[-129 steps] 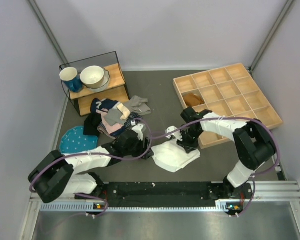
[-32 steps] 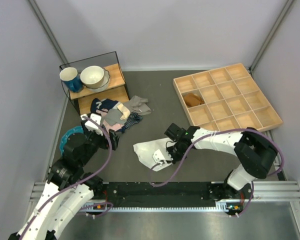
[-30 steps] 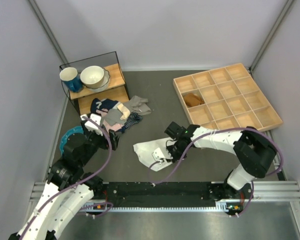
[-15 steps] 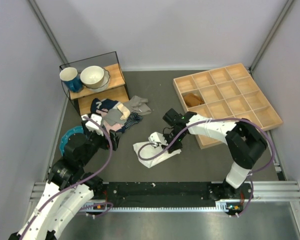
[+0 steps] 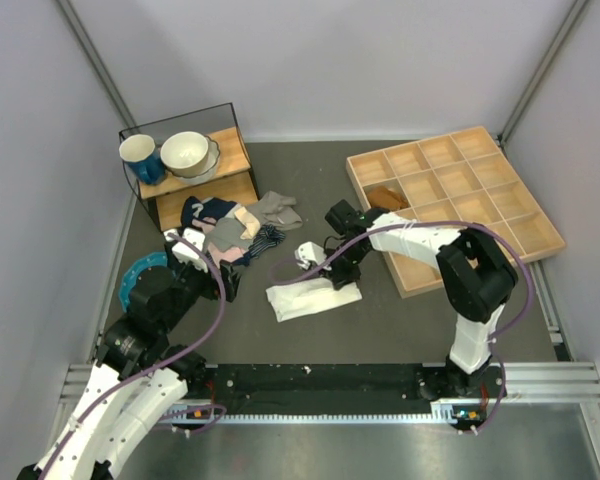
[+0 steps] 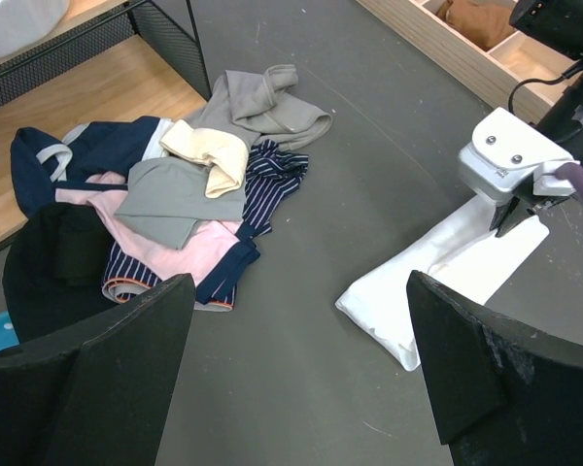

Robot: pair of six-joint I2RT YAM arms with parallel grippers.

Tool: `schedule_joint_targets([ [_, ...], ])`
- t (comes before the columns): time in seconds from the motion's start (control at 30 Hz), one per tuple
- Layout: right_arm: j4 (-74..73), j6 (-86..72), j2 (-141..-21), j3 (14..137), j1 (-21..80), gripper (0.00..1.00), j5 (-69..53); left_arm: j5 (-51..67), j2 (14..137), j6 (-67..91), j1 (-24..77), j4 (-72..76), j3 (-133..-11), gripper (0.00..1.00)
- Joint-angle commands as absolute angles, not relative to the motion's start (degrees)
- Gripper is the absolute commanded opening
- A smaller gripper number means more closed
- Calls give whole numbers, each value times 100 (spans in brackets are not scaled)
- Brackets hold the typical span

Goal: Roll the underwear
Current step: Fold the underwear at the center of the board.

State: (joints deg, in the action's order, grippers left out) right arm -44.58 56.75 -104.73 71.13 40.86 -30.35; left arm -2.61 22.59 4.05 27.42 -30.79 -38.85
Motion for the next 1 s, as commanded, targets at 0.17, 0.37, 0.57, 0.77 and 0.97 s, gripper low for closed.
schedule_joint_targets([
  [0.17, -4518, 5090, -10670, 7734, 3920, 17, -2734, -158, 2215, 325, 2707, -2777, -3841, 96],
  [0.37, -4518, 4843, -10292, 7936, 3630, 36, -2610, 182, 2276, 422, 2716, -2707, -3806, 99],
  [0.57, -4412, 5192, -9906, 7569, 3524, 42, -3338, 509, 2548, 1465, 2707, -2567, -3578, 99],
  [0.77, -4456, 5485, -10291, 7671, 3524, 56, -3867, 1986, 3137, 3206, 2716, -1689, -2586, 98],
  [0.97, -4667, 5292, -10801, 8199, 3972, 58, -4052, 1882, 2823, 3946, 2716, -1089, -1600, 93],
])
